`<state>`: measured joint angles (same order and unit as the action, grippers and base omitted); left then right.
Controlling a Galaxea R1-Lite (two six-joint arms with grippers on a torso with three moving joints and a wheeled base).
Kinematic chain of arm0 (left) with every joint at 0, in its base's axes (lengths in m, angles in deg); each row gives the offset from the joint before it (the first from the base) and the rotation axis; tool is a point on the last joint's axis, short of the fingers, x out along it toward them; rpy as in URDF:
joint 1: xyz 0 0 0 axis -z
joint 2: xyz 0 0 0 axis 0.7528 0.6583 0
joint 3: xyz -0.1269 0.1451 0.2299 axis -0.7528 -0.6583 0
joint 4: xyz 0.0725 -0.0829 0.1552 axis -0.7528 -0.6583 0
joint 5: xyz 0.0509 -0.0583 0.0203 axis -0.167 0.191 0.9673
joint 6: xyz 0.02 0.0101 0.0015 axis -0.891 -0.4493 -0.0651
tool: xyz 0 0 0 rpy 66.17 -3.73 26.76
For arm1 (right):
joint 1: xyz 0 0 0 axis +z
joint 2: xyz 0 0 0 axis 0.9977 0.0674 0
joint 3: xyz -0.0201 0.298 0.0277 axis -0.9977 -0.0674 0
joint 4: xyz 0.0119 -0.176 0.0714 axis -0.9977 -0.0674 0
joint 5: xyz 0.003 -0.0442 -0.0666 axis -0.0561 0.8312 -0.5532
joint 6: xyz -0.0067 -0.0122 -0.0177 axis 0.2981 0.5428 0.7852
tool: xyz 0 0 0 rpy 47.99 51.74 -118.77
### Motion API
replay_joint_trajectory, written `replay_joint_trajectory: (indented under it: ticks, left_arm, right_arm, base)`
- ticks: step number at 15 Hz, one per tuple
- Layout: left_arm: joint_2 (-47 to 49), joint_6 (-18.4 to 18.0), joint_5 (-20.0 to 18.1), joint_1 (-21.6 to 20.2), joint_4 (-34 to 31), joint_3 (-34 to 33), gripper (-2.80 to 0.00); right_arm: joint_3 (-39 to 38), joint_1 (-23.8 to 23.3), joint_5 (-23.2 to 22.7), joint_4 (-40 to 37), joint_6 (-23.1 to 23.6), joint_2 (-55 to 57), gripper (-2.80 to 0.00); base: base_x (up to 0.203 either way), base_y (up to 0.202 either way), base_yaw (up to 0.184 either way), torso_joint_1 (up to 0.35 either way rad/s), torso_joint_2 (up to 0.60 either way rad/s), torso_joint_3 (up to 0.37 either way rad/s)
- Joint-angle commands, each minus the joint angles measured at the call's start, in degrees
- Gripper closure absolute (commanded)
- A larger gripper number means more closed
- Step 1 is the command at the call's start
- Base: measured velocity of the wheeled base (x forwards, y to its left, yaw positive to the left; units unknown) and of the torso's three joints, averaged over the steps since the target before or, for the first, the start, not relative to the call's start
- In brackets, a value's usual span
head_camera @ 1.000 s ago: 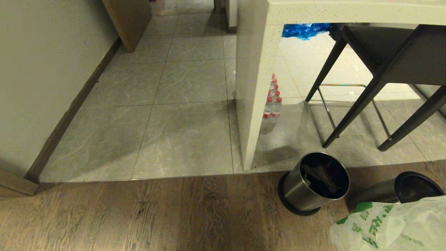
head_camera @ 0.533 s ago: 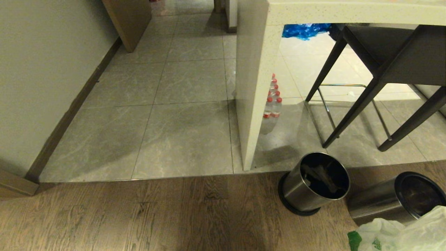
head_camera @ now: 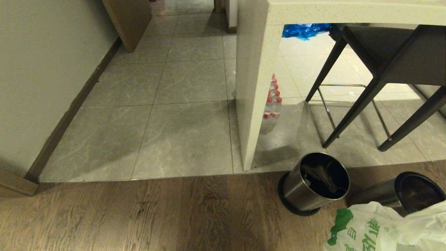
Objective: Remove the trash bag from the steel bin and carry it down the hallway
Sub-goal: Put the trash bag at the door
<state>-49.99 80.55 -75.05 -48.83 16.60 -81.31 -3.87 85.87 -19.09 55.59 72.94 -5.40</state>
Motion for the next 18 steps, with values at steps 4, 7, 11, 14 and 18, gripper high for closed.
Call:
replay_joint_trajectory:
  ticks: [4, 7, 11, 14, 18]
  left_arm:
    - [0.0, 0.0, 0.0, 0.0, 0.0, 0.0, 0.0]
    - [0.0, 0.0, 0.0, 0.0, 0.0, 0.0, 0.0]
    - [0.0, 0.1, 0.1, 0.0, 0.0, -0.1, 0.0]
    - [0.1, 0.0, 0.0, 0.0, 0.0, 0.0, 0.0]
    - [0.1, 0.0, 0.0, 0.0, 0.0, -0.1, 0.0]
  right_arm:
    - [0.0, 0.0, 0.0, 0.0, 0.0, 0.2, 0.0]
    - [0.0, 0.0, 0.0, 0.0, 0.0, 0.2, 0.0]
    - [0.0, 0.0, 0.0, 0.0, 0.0, 0.2, 0.0]
    - [0.0, 0.0, 0.0, 0.0, 0.0, 0.2, 0.0]
    - [0.0, 0.0, 0.0, 0.0, 0.0, 0.2, 0.0]
  base:
    - [0.0, 0.0, 0.0, 0.0, 0.0, 0.0]
    - [0.0, 0.0, 0.0, 0.0, 0.0, 0.0]
    - [0.0, 0.0, 0.0, 0.0, 0.0, 0.0]
    - [0.0, 0.0, 0.0, 0.0, 0.0, 0.0]
    - [0.0, 0.0, 0.0, 0.001, 0.0, 0.042]
